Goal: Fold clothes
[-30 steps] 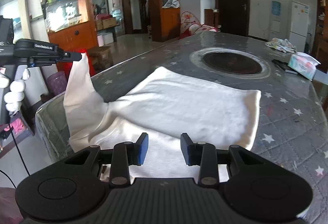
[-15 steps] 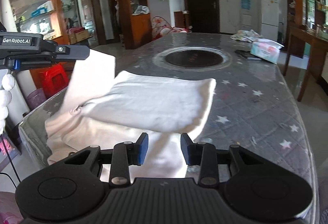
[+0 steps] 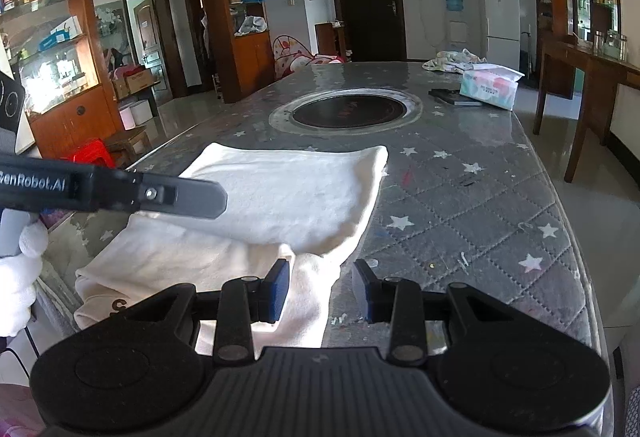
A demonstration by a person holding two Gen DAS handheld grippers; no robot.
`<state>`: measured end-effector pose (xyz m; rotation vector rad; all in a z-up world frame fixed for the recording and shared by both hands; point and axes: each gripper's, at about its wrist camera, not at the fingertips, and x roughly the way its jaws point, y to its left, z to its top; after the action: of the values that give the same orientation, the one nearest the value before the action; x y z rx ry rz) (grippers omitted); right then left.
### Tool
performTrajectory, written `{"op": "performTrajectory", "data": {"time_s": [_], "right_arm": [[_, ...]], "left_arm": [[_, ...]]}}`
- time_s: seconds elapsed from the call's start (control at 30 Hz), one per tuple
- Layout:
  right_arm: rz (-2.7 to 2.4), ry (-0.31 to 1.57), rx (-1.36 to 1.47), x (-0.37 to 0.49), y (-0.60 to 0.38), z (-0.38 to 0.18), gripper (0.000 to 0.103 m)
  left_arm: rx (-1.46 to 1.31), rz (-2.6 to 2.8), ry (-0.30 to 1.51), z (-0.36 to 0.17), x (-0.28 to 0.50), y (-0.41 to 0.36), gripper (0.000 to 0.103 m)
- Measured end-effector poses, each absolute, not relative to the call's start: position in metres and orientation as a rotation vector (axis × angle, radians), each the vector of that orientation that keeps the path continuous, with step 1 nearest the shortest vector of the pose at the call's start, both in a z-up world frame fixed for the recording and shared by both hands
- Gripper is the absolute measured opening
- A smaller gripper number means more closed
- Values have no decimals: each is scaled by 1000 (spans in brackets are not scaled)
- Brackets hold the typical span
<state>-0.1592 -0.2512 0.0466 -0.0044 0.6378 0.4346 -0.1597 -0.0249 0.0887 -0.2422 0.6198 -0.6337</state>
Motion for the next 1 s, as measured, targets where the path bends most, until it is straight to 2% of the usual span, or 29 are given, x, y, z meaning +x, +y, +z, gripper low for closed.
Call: {"op": "performTrajectory", "data": {"time_s": [0.23, 0.43, 0.57, 0.67, 0.77, 0.87, 0.93, 1.0], "right_arm": [[490, 670, -17, -157, -241, 43, 34], [536, 733, -32, -151, -224, 29, 33], [534, 743, -49, -151, -219, 29, 33], [533, 751, -62, -151, -216, 29, 27], [531, 758, -74, -150, -213, 29, 14], [530, 766, -87, -150, -210, 29, 5], [531, 765, -93, -151, -208, 31, 5], [537, 756, -91, -153, -207, 36, 4]], "left_arm": [[-209, -509, 597, 85, -168, 31, 26], [-140, -349, 649, 64, -187, 81, 33], [-100, -332, 698, 50, -201, 93, 42], [-50, -353, 698, 45, -211, 94, 43], [-4, -365, 689, 42, -216, 91, 43], [43, -377, 681, 38, -219, 86, 41], [65, -379, 679, 37, -220, 86, 36], [74, -376, 680, 34, -219, 87, 18]]}}
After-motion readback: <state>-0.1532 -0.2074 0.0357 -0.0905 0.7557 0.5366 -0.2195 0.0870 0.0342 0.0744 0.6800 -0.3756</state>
